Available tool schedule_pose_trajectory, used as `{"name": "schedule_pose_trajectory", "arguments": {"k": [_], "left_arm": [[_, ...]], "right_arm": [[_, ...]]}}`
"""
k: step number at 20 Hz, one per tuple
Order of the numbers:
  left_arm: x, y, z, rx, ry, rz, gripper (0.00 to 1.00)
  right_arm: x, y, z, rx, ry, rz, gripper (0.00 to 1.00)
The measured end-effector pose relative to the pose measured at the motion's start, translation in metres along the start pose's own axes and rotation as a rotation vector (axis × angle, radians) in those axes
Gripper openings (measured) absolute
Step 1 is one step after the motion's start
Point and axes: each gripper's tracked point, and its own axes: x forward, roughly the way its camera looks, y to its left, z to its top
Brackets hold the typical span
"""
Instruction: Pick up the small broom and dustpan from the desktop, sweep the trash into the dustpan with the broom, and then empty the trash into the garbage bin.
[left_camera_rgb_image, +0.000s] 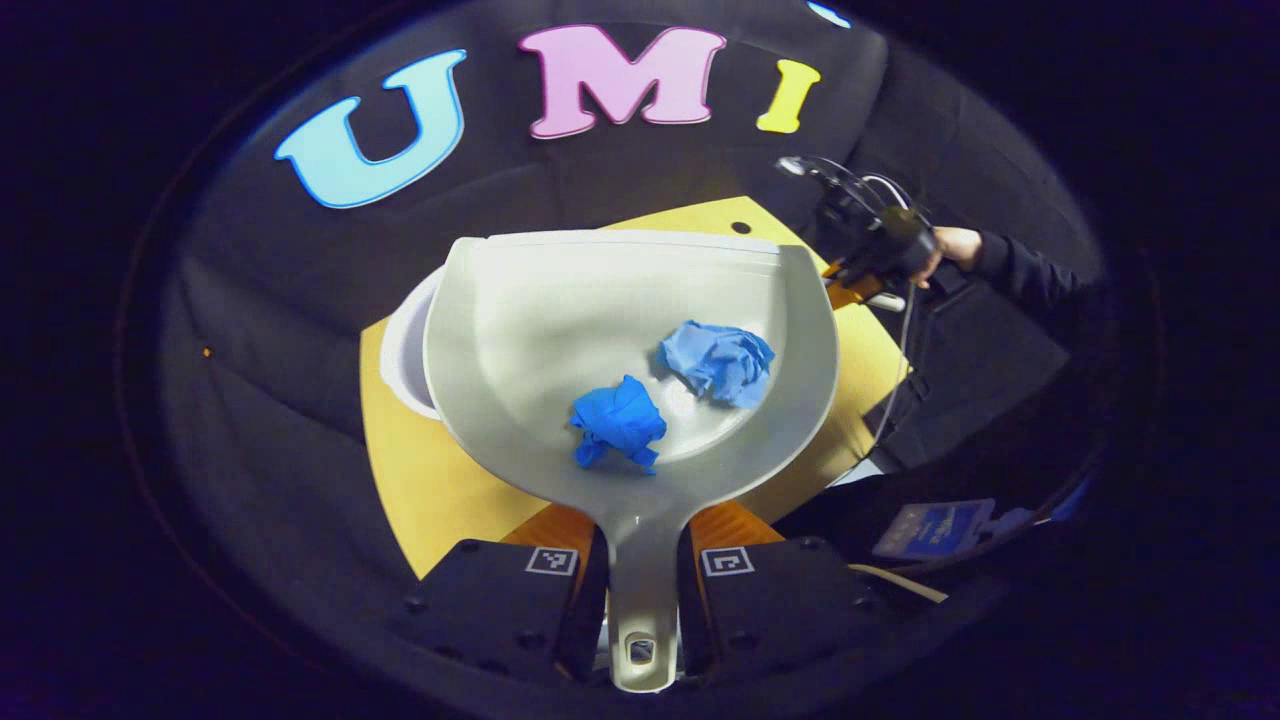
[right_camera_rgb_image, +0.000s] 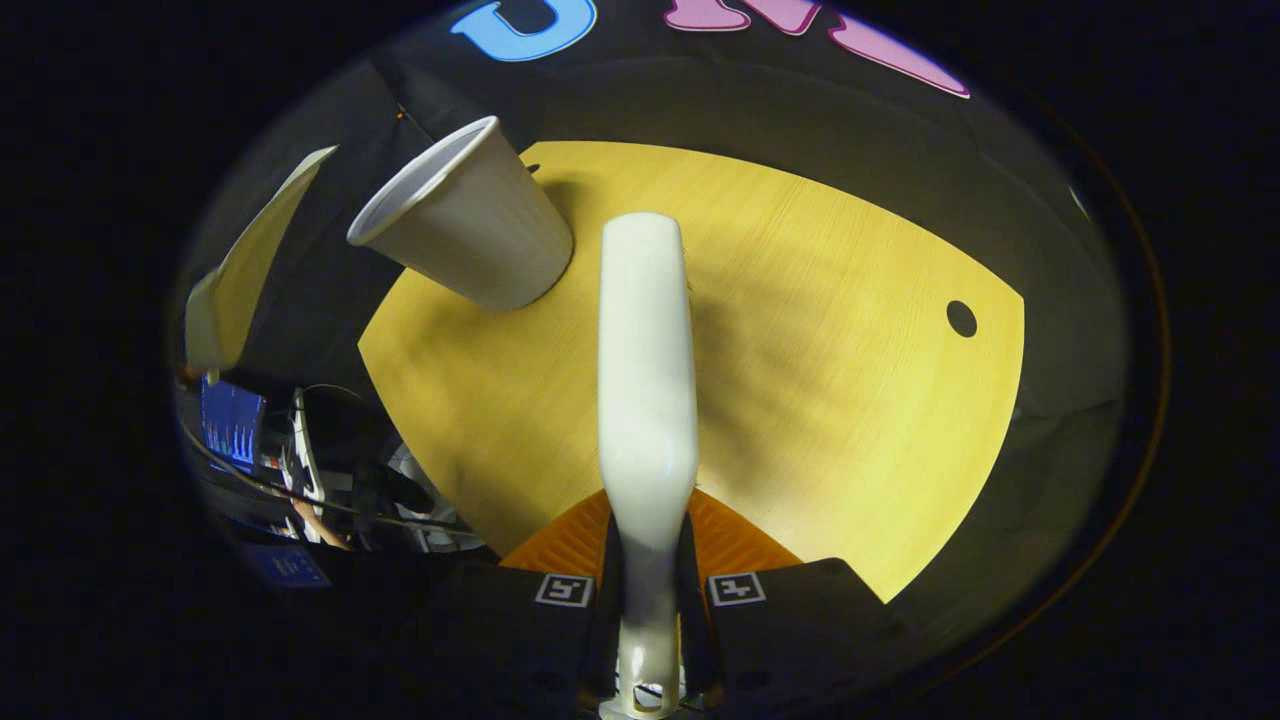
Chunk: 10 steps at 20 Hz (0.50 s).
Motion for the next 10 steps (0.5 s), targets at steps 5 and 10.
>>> {"name": "schedule_pose_trajectory", "arguments": {"k": [5,10], "left_arm": [[0.013,0.074,0.019,0.105,0.181,0.236,0.29],[0.045,0.055,0.028,0.35,0.423,0.353,0.29]], "right_arm": [[0.0,-0.014,-0.011,0.05,-0.032,0.055,0.28],[0.001,-0.023,-0.019,0.123,-0.037,0.083,0.28]]}}
